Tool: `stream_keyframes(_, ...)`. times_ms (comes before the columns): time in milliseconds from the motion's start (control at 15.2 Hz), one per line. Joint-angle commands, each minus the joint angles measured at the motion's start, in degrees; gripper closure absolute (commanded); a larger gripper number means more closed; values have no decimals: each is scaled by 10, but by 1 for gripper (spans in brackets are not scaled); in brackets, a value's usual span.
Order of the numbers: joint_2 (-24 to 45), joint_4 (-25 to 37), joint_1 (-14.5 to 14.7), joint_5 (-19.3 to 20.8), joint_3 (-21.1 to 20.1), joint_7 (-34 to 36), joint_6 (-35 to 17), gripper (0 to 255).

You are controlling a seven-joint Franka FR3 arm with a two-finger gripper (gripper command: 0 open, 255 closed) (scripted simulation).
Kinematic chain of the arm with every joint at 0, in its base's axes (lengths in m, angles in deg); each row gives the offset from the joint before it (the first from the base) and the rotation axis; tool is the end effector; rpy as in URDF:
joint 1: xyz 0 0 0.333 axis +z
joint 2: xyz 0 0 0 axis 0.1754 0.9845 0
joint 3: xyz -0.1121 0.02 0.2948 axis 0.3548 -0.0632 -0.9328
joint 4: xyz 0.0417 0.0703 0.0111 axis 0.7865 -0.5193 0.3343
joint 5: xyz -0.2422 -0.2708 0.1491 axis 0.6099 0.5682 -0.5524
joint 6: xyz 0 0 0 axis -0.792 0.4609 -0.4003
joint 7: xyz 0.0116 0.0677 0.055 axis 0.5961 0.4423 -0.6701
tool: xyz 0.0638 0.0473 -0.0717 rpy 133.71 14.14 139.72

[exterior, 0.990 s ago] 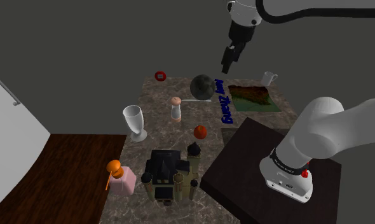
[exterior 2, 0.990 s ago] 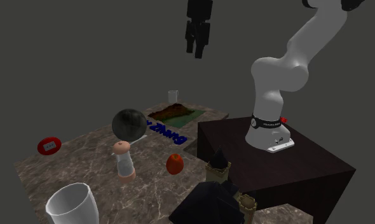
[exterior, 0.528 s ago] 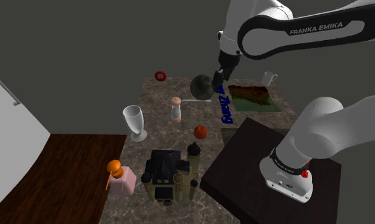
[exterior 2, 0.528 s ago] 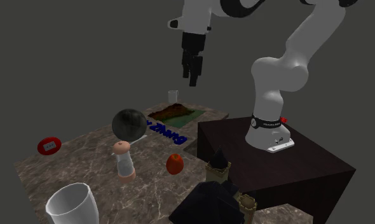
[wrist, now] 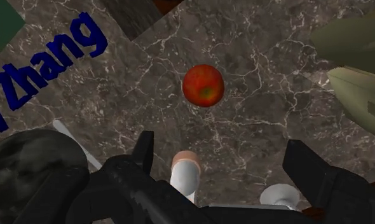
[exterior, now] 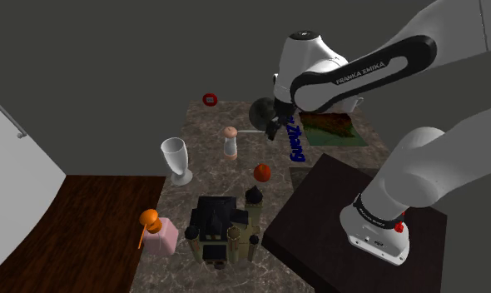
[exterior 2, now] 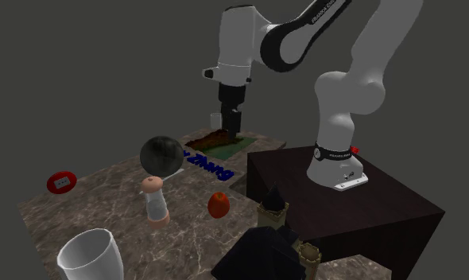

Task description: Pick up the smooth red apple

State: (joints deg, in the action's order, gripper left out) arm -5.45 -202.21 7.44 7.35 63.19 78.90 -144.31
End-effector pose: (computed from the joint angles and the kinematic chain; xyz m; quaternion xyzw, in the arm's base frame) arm 0.3767 0.0122 0.3706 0.9986 0.0088 0.0409 0.0325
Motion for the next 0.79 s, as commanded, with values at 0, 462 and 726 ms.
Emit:
stream_keyframes(0, 35, -14, -3, 2, -3, 9, -50, 0)
stream_keyframes(462, 209, -13, -24, 35, -16, 58, -218, 0)
stream_keyframes(726, 321, 10, -33, 95, -11, 115, -302, 0)
